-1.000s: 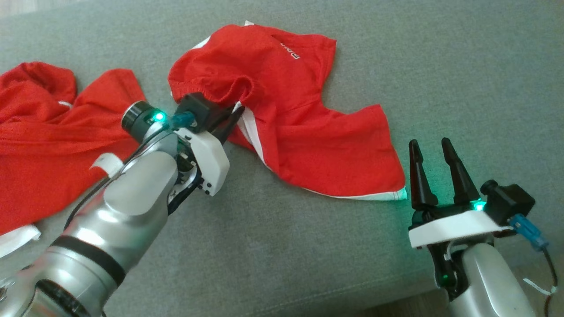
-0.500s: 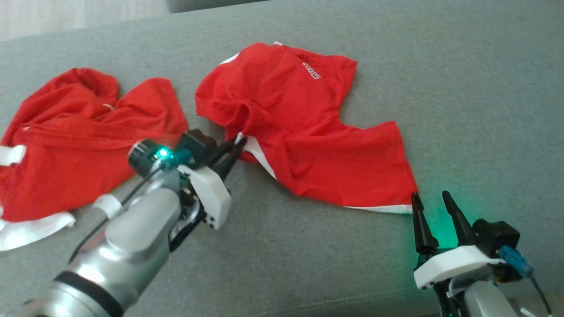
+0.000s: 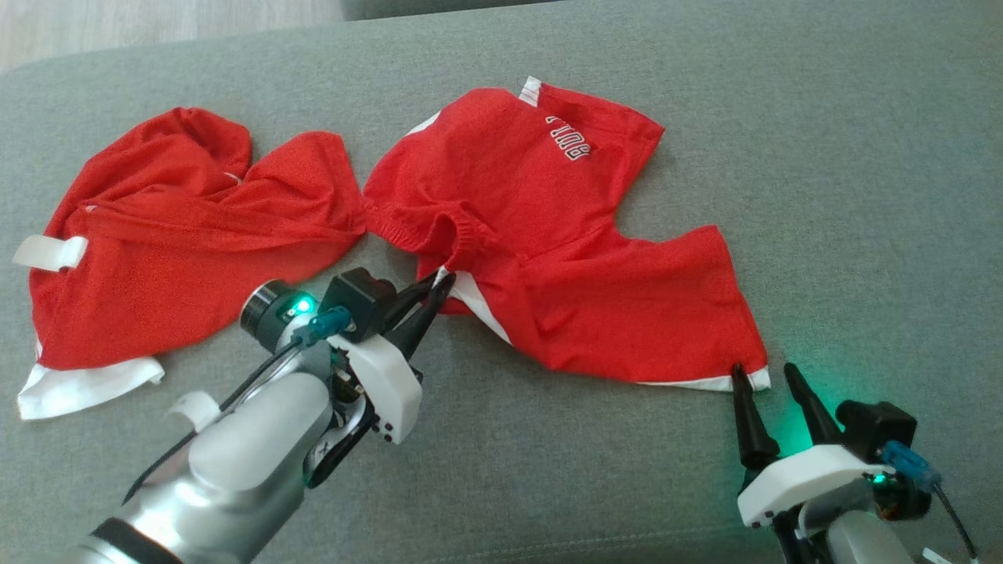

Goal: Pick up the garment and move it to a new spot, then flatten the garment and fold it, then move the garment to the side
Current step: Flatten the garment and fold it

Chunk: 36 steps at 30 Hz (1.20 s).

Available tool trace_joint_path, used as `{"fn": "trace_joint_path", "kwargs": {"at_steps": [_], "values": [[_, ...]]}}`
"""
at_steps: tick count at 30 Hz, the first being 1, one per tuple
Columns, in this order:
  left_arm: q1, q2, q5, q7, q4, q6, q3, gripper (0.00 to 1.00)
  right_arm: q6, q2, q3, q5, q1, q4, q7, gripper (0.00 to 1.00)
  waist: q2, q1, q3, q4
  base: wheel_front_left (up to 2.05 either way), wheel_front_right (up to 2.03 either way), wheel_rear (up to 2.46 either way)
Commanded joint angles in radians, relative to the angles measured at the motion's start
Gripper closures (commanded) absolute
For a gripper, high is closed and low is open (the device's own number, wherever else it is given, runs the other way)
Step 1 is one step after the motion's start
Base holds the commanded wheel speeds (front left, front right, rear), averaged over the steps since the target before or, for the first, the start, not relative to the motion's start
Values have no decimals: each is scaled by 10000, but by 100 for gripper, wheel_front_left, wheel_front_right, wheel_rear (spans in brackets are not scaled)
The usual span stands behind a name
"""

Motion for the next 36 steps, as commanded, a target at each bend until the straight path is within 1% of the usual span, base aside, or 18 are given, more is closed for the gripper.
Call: {"fn": "trace_joint_path", "kwargs": {"at_steps": [1, 8, 9, 10, 16, 20, 28, 30, 32, 36], "values": [[-267, 382, -65, 37, -355, 138, 387, 100, -9, -26, 235, 115, -278, -127, 106, 0, -1, 0, -10, 27, 0, 0, 0], [-231, 487, -133, 132, -658, 291, 407, 100, -9, -26, 514, 462, -397, 95, 691, 0, -1, 0, -52, 24, 0, 0, 0], [-235, 500, -136, 140, -682, 312, 409, 100, -9, -26, 598, 606, -422, 102, 781, 69, -1, 0, -55, 22, 0, 0, 0], [-240, 518, -129, 151, -697, 337, 406, 100, -9, -26, 683, 726, -444, 95, 853, 100, -1, 0, -63, 22, 0, 0, 0], [-245, 684, -155, 171, -744, 378, 426, 100, -9, -26, 761, 1192, -681, -333, 732, 100, -1, 0, -167, 12, 0, 0, 0], [-302, 887, -210, 142, -866, 396, 537, 100, -9, -61, 465, 1062, -1190, -930, 917, 100, -1, 0, -352, 5, 0, 0, 0], [-728, 1333, -512, 140, -1405, 251, 978, 100, -9, -789, -11, 1171, -2864, -2238, 2253, 100, -1, 0, -831, 166, 0, 0, 0], [-877, 1460, -617, 195, -1554, 181, 1098, 100, -9, -982, -42, 1212, -3333, -2404, 2600, 100, -1, 0, -963, 230, 0, 0, 0], [-1048, 1578, -711, 268, -1686, 105, 1208, 100, -9, -1040, -126, 1404, -3784, -2477, 2978, 100, -1, 0, -1098, 292, 0, 0, 0], [-1409, 1675, -1017, 466, -1939, -130, 1427, 100, -9, -1205, 55, 1704, -4595, -2602, 3675, 100, -1, 0, -1380, 385, 0, 0, 0]]}}
